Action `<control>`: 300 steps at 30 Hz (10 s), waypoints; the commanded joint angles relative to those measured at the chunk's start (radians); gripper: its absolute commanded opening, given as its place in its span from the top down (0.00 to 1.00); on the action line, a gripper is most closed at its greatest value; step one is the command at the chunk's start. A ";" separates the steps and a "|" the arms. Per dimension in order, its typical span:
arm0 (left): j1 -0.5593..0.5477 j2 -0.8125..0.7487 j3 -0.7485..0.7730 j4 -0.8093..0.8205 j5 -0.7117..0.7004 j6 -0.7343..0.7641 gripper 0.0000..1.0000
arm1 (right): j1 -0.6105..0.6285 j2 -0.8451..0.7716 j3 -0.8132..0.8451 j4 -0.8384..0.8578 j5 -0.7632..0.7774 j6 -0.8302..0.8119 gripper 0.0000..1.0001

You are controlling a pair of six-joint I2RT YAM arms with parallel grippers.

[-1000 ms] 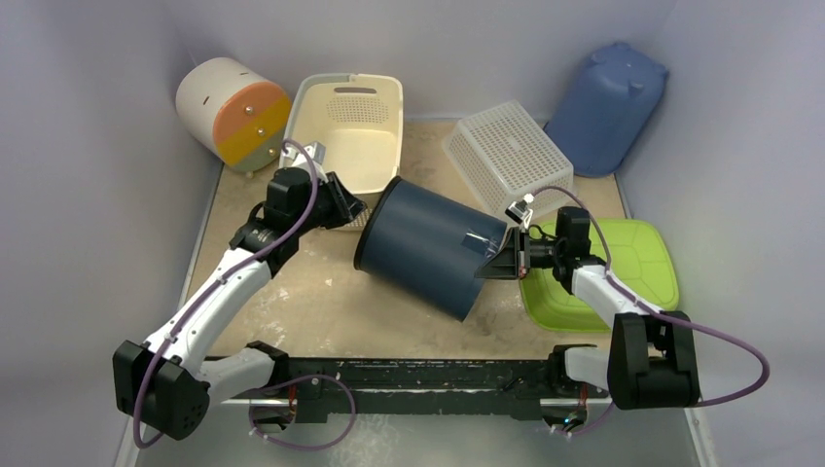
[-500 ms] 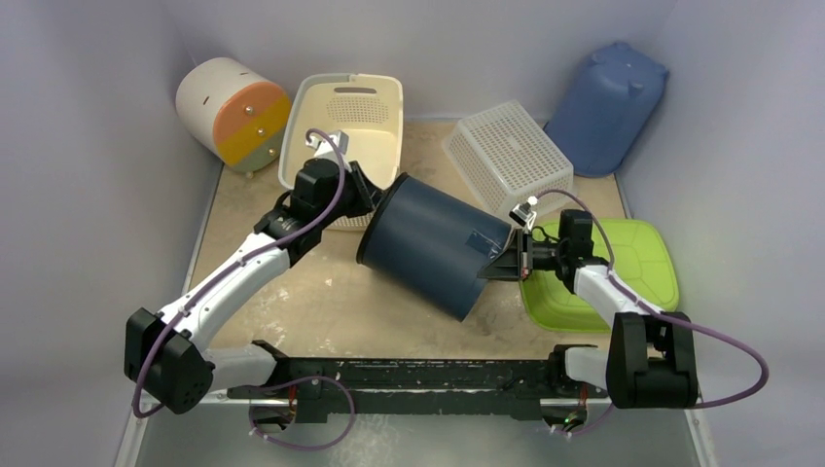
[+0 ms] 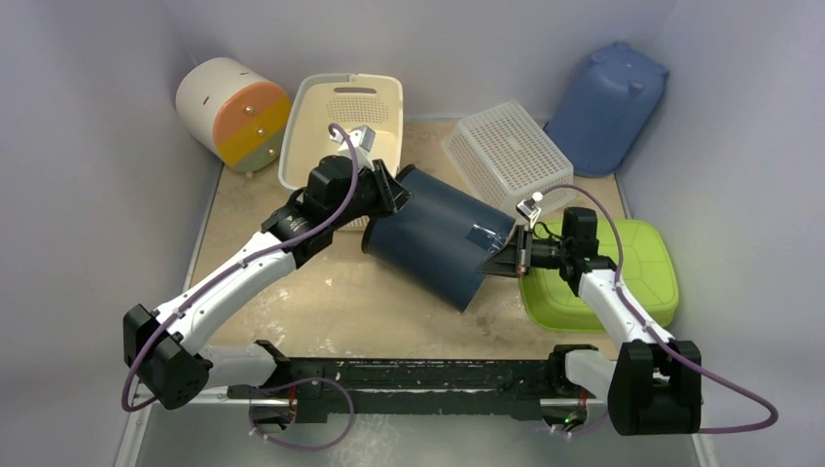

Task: Turn the large container upside down

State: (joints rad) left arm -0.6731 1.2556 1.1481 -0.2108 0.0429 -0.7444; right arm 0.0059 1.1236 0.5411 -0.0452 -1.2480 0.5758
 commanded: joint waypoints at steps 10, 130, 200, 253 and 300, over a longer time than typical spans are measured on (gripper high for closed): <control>0.070 -0.096 -0.034 -0.052 -0.156 0.082 0.34 | -0.023 0.054 -0.081 -0.112 0.423 -0.101 1.00; 0.124 0.536 0.345 0.293 0.135 0.258 0.73 | -0.026 0.261 -0.039 -0.093 0.584 -0.113 1.00; -0.230 0.344 0.620 -0.141 -0.033 0.387 0.36 | -0.038 -0.040 0.435 -0.421 0.980 -0.128 0.70; 0.278 0.972 0.907 -0.265 -0.107 0.496 0.82 | -0.041 0.251 0.910 -0.400 0.953 -0.233 0.50; 0.636 0.526 0.251 0.707 0.309 -0.580 1.00 | -0.047 0.179 0.851 -0.416 0.950 -0.232 0.50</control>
State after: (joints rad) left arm -0.0521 1.8214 1.3762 0.4057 0.3187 -1.3293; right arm -0.0353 1.3220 1.3838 -0.4736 -0.2821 0.3622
